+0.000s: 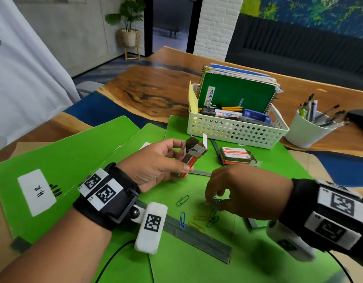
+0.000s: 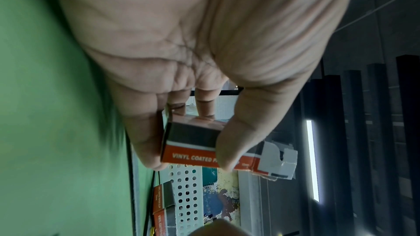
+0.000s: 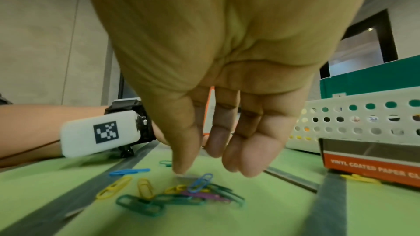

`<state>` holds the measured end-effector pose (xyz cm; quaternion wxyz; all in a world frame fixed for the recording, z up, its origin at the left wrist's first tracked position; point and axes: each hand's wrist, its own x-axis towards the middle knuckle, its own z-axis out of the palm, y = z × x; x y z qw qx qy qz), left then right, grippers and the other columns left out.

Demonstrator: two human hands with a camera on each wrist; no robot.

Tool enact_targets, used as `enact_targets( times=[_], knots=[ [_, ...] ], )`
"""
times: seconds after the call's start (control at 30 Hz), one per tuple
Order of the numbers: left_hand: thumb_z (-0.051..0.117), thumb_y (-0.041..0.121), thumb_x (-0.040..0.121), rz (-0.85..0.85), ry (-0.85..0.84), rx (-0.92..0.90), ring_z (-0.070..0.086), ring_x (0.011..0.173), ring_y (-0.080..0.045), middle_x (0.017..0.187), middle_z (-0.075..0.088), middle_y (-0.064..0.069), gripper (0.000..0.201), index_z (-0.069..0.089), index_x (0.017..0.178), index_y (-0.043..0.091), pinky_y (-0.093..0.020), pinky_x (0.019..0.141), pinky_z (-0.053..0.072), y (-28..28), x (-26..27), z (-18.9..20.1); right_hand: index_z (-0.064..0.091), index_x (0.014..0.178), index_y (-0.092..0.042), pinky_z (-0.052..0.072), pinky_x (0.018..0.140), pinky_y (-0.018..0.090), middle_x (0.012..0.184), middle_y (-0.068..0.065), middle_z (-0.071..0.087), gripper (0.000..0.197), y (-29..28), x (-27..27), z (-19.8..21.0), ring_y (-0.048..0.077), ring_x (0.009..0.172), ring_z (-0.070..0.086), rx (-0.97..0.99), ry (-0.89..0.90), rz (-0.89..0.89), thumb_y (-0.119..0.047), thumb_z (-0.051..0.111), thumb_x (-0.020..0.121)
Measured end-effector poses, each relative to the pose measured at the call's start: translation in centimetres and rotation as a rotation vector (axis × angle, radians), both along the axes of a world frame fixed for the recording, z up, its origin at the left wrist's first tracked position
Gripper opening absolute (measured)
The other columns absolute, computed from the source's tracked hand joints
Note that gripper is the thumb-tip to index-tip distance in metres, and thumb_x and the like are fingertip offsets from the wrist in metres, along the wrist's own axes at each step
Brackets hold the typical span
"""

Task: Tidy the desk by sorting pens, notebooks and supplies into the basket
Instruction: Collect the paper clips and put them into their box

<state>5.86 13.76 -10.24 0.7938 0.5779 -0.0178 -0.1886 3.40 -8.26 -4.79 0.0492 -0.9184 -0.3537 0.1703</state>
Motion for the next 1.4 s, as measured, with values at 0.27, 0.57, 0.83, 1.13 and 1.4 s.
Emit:
enact_targets(
  times=[0.27,0.57,0.83,1.13,1.4],
  knots=[
    [0.065,-0.020,0.073,0.007,0.002,-0.012,0.051,0.120,-0.057,0.110,0.060,-0.025,0.058,0.053,0.124,0.003,-0.060,0.102,0.040,0.0,0.2,-0.2,0.064,0.121,-0.041,0.055,0.083,0.028,0.113,-0.018,0.055,0.038,-0.7,-0.8,-2.3,0.003,0.094,0.060,-0.053,0.061,0.030,-0.035,0.075,0.085],
    [0.071,-0.011,0.063,-0.033,0.001,0.001,0.059,0.116,-0.050,0.109,0.064,-0.022,0.066,0.055,0.125,0.004,-0.052,0.093,0.050,0.1,0.0,0.1,0.065,0.112,-0.036,0.049,0.075,0.019,0.103,-0.017,0.059,0.016,-1.7,0.0,-1.5,0.002,0.086,0.058,-0.070,0.007,0.071,-0.032,0.058,0.099],
    [0.078,-0.016,0.061,-0.086,-0.018,0.042,0.065,0.097,-0.034,0.111,0.064,-0.019,0.067,0.060,0.121,0.008,-0.040,0.077,0.057,0.1,0.1,0.0,0.067,0.097,-0.031,0.050,0.062,0.014,0.081,-0.015,0.066,0.012,-1.7,2.9,6.2,0.000,0.073,0.063,0.285,-0.260,-0.033,-0.021,0.066,0.092],
    [0.080,-0.015,0.062,-0.094,-0.074,0.155,0.066,0.092,-0.026,0.102,0.065,-0.012,0.060,0.066,0.114,0.011,-0.038,0.079,0.056,0.0,0.0,-0.1,0.070,0.113,-0.025,0.058,0.073,0.032,0.095,-0.003,0.067,0.024,4.4,3.3,5.4,0.021,0.082,0.065,-0.294,-0.392,0.109,-0.029,0.051,0.099],
    [0.079,-0.013,0.063,-0.075,-0.054,0.118,0.064,0.093,-0.031,0.108,0.065,-0.013,0.062,0.064,0.117,0.013,-0.044,0.082,0.050,-0.1,0.1,-0.3,0.073,0.097,-0.031,0.044,0.065,0.006,0.081,-0.020,0.067,0.012,3.6,3.7,5.8,-0.003,0.074,0.063,0.155,-0.256,-0.014,-0.027,0.076,0.086]
  ],
)
